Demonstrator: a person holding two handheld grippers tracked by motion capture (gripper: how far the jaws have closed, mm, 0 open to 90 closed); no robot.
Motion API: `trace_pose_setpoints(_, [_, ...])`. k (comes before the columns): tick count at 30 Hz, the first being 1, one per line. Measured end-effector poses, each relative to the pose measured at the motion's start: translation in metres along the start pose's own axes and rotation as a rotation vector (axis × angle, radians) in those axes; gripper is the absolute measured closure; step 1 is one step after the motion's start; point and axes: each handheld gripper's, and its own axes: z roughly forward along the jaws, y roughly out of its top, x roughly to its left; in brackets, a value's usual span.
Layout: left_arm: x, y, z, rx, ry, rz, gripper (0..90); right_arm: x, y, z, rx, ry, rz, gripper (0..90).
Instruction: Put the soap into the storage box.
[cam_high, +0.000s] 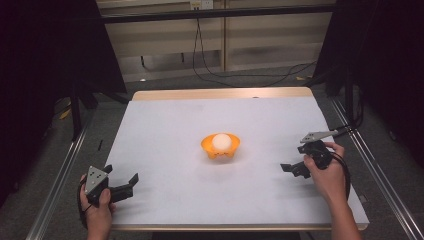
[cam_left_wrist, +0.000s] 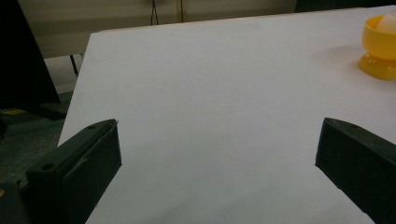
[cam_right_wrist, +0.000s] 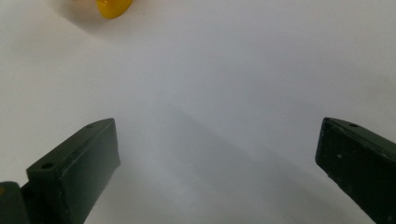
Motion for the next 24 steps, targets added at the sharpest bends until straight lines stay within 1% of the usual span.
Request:
trace_pose_setpoints(2, [0.000,0.000,0.000,0.000,0.000,0.000,0.0,-0.001,-0.004,-0.003,0.006,-0.011,0.006,0.0])
trace_pose_setpoints(3, [0.000,0.000,0.000,-0.001,0.001,0.001,0.0,-0.002,-0.006,-0.004,0.002,-0.008,0.007,0.0])
trace_pose_setpoints(4, [0.000,0.000,0.000,-0.002,0.001,0.001,0.0,-0.002,-0.008,-0.005,0.006,-0.008,0.018,0.0])
trace_pose_setpoints(6, [0.000,0.000,0.000,-0.002,-0.005,0.001,0.0,-0.004,-0.013,-0.006,-0.006,-0.008,0.015,0.0])
trace_pose_setpoints(7, [0.000,0.000,0.000,-0.001,-0.002,0.001,0.0,-0.005,-0.015,-0.008,0.000,-0.014,0.018,0.0])
trace_pose_setpoints(11, [0.000,0.000,0.000,-0.001,-0.002,0.001,0.0,-0.009,-0.024,-0.013,-0.005,-0.025,0.039,0.0])
trace_pose_setpoints(13, [0.000,0.000,0.000,-0.002,-0.003,0.001,0.0,-0.011,-0.028,-0.015,-0.012,-0.029,0.039,0.0])
trace_pose_setpoints(14, [0.000,0.000,0.000,-0.002,-0.003,0.001,0.0,-0.011,-0.030,-0.016,-0.007,-0.031,0.049,0.0])
trace_pose_setpoints(17, [0.000,0.000,0.000,-0.001,-0.001,0.001,0.0,-0.013,-0.036,-0.018,-0.011,-0.035,0.050,0.0])
trace_pose_setpoints(18, [0.000,0.000,0.000,-0.002,-0.003,0.001,0.0,-0.014,-0.038,-0.019,-0.016,-0.036,0.044,0.0])
trace_pose_setpoints(19, [0.000,0.000,0.000,-0.002,-0.003,0.001,0.0,-0.013,-0.040,-0.020,-0.016,-0.040,0.052,0.0])
trace_pose_setpoints(24, [0.000,0.000,0.000,-0.002,-0.002,0.001,0.0,-0.017,-0.050,-0.026,-0.024,-0.053,0.062,0.0])
